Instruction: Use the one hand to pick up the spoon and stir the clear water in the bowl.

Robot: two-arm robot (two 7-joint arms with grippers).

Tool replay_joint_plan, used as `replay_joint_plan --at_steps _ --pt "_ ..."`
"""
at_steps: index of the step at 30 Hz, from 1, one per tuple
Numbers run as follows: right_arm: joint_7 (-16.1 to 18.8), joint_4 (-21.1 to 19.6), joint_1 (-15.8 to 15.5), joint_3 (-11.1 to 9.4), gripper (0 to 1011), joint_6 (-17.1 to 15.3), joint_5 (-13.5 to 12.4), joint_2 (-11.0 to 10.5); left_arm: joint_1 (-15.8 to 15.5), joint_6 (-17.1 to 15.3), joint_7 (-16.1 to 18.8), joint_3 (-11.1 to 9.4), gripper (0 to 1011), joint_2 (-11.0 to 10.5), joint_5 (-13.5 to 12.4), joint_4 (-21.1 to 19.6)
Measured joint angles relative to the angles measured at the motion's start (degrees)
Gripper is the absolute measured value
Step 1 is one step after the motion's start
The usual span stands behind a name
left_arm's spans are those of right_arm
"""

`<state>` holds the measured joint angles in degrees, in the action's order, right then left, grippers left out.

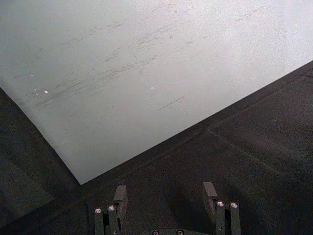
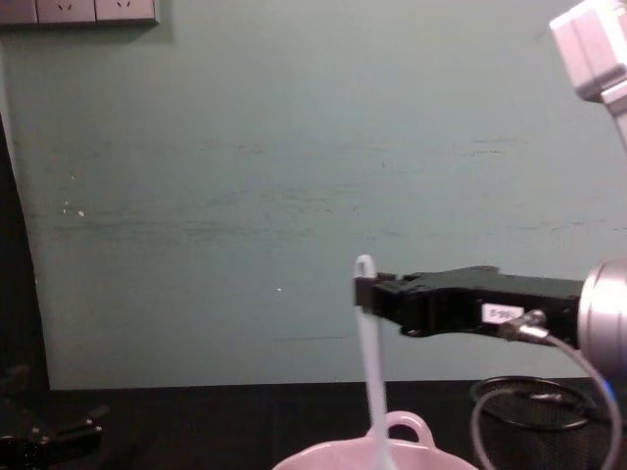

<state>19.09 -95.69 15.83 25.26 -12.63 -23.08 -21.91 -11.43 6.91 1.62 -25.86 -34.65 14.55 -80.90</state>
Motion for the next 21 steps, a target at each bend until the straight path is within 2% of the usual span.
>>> replay_joint_plan --at_steps 5,10,16,21 --pt "0.84 -0.46 0.12 1.76 109 -0.19 0.66 0.93 0.0 0.0 0.0 0.0 1011 0.0 0.0 0.0" --pt "1.53 1.61 1.81 3.3 109 0.28 1.3 3.11 0.0 0.0 0.0 0.0 1011 0.0 0.0 0.0" --pt "1.93 4.94 3.62 3.37 109 1.32 1.1 5.06 0.0 0.0 0.0 0.0 1011 0.0 0.0 0.0" --pt "2.03 8.84 5.12 2.25 109 2.65 -0.16 6.66 0.0 0.0 0.0 0.0 1011 0.0 0.0 0.0"
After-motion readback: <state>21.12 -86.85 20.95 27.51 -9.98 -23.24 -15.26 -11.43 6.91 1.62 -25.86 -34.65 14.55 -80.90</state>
